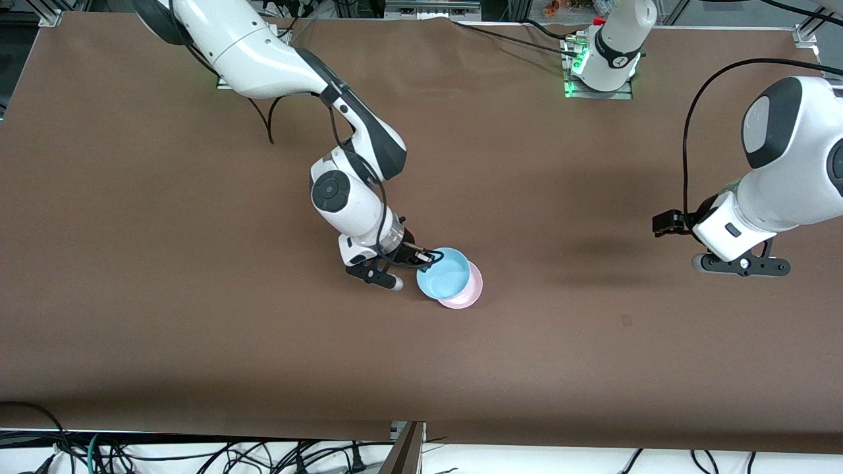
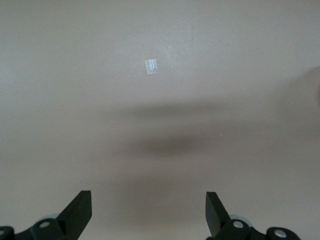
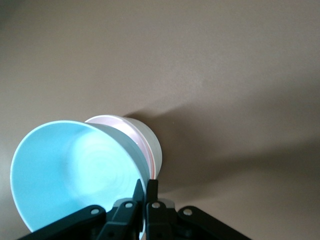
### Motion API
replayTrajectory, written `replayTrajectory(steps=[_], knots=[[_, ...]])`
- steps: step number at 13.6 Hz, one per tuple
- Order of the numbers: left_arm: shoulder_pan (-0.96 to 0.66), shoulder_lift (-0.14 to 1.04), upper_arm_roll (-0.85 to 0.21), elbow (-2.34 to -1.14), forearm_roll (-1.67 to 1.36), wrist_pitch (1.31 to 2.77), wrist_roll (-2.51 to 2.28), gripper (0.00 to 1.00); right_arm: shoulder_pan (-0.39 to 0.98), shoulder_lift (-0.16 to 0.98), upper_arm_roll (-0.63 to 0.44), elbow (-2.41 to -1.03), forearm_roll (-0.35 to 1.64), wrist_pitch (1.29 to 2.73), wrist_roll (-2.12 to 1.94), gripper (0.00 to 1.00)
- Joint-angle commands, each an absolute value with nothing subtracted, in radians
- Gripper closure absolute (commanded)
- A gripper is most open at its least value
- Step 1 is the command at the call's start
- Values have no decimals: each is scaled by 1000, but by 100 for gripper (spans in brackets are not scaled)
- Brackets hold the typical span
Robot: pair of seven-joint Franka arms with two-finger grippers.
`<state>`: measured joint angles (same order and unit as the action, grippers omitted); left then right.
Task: Stack pink and blue bowls on white bowl
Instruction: 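Carry the blue bowl with the right gripper onto the pink bowl, then lower the blue bowl into the pink bowl and open the right gripper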
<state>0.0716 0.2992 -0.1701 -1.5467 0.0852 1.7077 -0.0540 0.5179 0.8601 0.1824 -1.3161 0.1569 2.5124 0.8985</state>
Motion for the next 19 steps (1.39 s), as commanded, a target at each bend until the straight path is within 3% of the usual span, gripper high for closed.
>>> replayTrajectory(steps=[1, 19], knots=[[84, 265, -178, -1585, 97, 1726, -34, 0, 554, 916, 149, -1223, 137, 2516, 930, 100], [86, 265, -178, -1586, 97, 1726, -34, 0, 647, 985, 69, -1192, 100, 2554, 937, 100]])
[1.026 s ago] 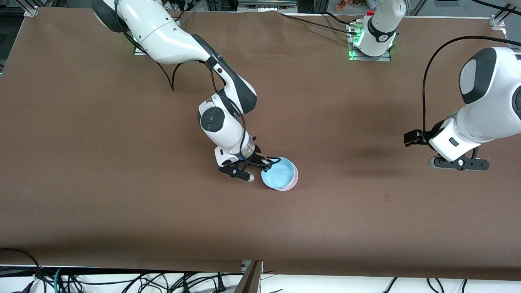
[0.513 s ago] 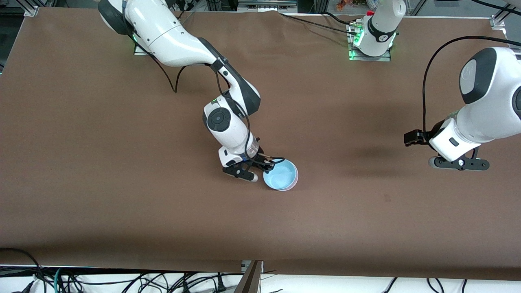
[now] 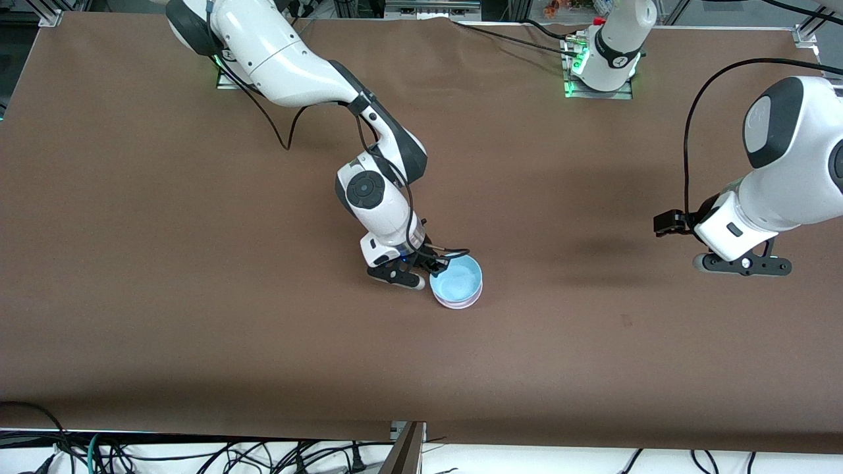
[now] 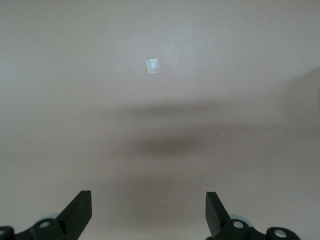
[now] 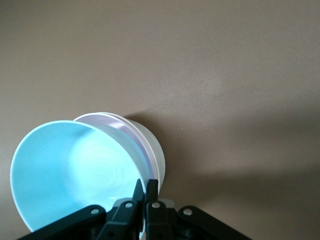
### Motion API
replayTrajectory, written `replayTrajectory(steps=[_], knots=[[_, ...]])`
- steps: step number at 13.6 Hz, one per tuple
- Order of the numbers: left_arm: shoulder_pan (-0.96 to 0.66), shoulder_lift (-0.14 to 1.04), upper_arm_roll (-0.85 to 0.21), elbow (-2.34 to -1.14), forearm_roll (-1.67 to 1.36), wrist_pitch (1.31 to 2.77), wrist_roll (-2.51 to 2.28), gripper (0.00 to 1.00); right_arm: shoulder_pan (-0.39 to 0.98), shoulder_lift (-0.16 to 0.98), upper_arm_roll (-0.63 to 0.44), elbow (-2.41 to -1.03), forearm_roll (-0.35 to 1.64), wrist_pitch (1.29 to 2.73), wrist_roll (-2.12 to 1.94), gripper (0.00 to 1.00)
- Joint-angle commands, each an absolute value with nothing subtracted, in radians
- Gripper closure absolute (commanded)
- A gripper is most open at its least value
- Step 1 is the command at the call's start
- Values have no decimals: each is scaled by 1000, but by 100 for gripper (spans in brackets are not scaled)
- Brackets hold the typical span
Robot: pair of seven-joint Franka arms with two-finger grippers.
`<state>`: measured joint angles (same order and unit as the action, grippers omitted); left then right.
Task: Stack pink and blue bowls on white bowl
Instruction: 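Lower the blue bowl into the pink bowl and open the right gripper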
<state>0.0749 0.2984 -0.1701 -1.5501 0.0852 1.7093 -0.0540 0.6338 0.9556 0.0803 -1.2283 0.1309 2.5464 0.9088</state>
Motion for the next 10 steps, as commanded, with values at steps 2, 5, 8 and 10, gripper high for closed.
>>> replayTrajectory(steps=[2, 5, 8, 10], knots=[[86, 265, -178, -1586, 97, 1726, -34, 0, 647, 985, 67, -1192, 94, 2554, 937, 100], [86, 267, -178, -1585, 95, 1726, -34, 0, 646, 980, 67, -1192, 95, 2546, 937, 1], [86, 267, -178, -1585, 97, 1726, -34, 0, 640, 960, 51, -1192, 95, 2476, 956, 0], [86, 267, -178, -1585, 95, 1727, -34, 0, 631, 901, 17, -1183, 94, 2319, 922, 0]])
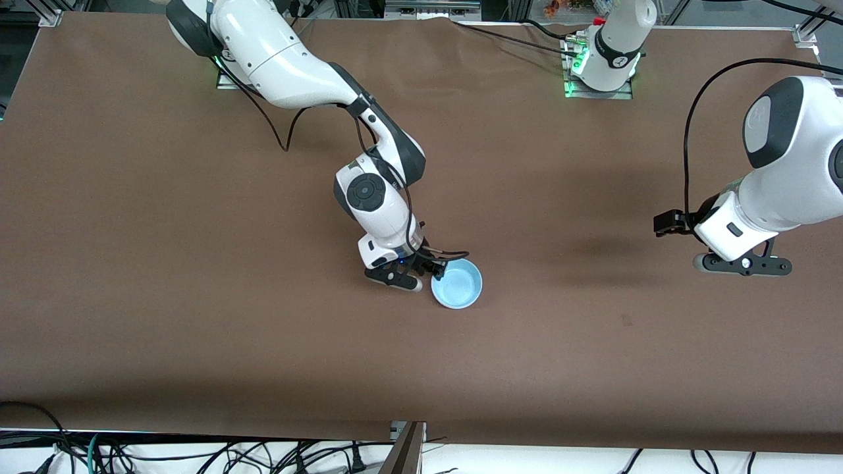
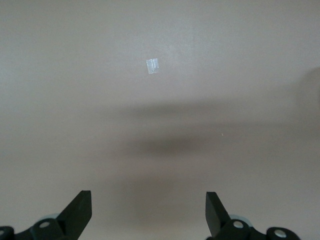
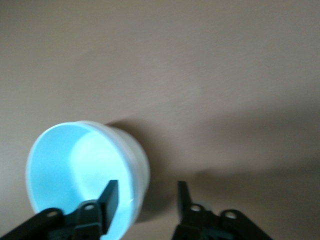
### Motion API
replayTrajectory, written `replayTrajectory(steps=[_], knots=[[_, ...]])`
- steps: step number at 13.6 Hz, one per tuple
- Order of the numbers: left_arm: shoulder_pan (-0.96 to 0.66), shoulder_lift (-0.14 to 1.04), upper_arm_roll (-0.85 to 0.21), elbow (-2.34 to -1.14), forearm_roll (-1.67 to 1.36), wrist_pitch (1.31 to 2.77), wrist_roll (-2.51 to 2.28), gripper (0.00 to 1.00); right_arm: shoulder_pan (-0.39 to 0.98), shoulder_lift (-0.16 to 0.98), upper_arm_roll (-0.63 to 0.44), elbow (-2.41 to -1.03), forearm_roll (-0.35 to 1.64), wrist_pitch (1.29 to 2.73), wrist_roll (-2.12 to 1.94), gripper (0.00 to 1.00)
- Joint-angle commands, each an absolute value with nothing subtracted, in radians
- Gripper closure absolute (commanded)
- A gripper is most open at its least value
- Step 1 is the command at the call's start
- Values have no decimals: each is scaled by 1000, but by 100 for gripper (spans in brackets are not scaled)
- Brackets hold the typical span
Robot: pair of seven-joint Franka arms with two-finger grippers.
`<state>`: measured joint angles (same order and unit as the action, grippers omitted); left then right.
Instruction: Stack pink and blue bowls on white bowl
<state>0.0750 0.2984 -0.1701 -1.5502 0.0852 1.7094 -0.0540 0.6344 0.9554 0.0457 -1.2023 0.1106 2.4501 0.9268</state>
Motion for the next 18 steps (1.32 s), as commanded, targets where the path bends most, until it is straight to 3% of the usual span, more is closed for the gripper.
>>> replayTrajectory(steps=[1, 3, 10, 12, 14, 18], knots=[[86, 268, -178, -1583, 95, 1727, -34, 0, 609, 852, 14, -1174, 92, 2230, 866, 0], [84, 276, -178, -1569, 92, 1730, -40, 0, 568, 792, 2, -1173, 91, 2056, 719, 0], [63, 302, -178, -1542, 92, 1749, -51, 0, 549, 589, -277, -1177, 90, 1610, 190, 0], [58, 336, -178, -1479, 100, 1749, -49, 0, 534, 531, -349, -1177, 94, 1475, 74, 0], [45, 370, -178, -1430, 100, 1747, -49, 0, 447, 453, -353, -1187, 103, 1419, 35, 0], [49, 377, -175, -1425, 92, 1747, -51, 0, 255, 254, -212, -1340, 71, 1399, 31, 0]])
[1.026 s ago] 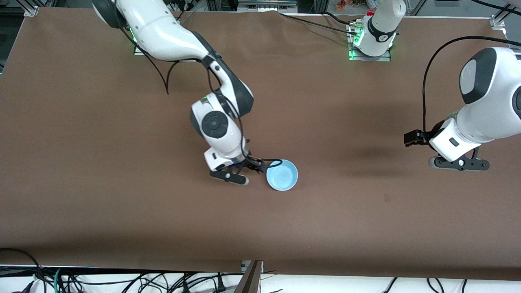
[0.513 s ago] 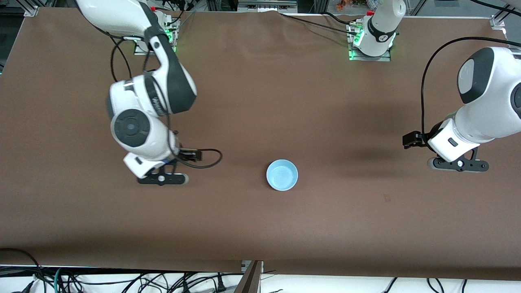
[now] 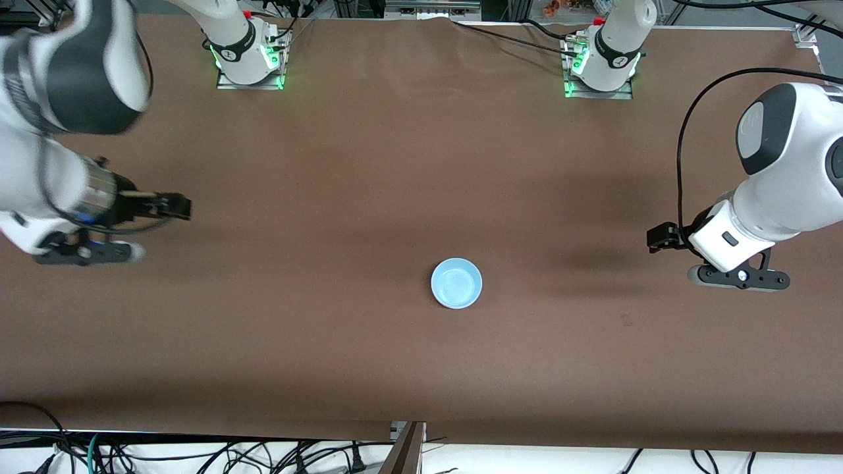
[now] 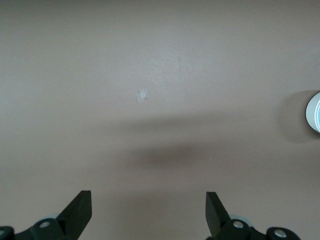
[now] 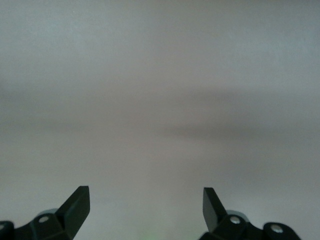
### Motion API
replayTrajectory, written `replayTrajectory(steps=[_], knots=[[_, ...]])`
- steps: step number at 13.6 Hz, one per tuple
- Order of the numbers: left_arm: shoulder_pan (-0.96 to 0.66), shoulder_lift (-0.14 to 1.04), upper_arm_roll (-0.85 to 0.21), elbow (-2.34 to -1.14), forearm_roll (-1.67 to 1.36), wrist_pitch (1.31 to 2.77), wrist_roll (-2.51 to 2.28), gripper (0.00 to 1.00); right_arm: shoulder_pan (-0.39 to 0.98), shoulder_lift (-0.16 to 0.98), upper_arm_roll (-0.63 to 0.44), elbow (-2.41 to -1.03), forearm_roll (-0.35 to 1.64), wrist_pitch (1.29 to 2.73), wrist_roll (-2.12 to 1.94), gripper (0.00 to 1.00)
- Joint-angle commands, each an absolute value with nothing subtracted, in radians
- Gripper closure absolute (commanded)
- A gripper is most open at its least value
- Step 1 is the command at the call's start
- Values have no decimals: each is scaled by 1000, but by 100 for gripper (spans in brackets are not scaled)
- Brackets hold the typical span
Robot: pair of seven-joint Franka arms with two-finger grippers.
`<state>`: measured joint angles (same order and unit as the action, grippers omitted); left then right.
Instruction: Stack pink and blue bowls on white bowl
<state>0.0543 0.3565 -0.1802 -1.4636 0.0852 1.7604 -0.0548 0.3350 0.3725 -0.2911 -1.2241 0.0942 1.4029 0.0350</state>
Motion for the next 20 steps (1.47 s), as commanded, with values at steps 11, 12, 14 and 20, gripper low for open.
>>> replayTrajectory(steps=[11, 12, 14, 20], knots=[[46, 382, -173, -1425, 97, 1747, -49, 0, 75, 31, -23, -1512, -84, 1394, 40, 0], [45, 382, -173, -1425, 97, 1747, -49, 0, 75, 32, -23, -1513, -80, 1394, 40, 0], [44, 382, -173, -1425, 97, 1747, -49, 0, 74, 43, -23, -1502, -69, 1393, 48, 0], [44, 382, -173, -1425, 100, 1747, -49, 0, 75, 49, -29, -1491, -63, 1393, 43, 0]])
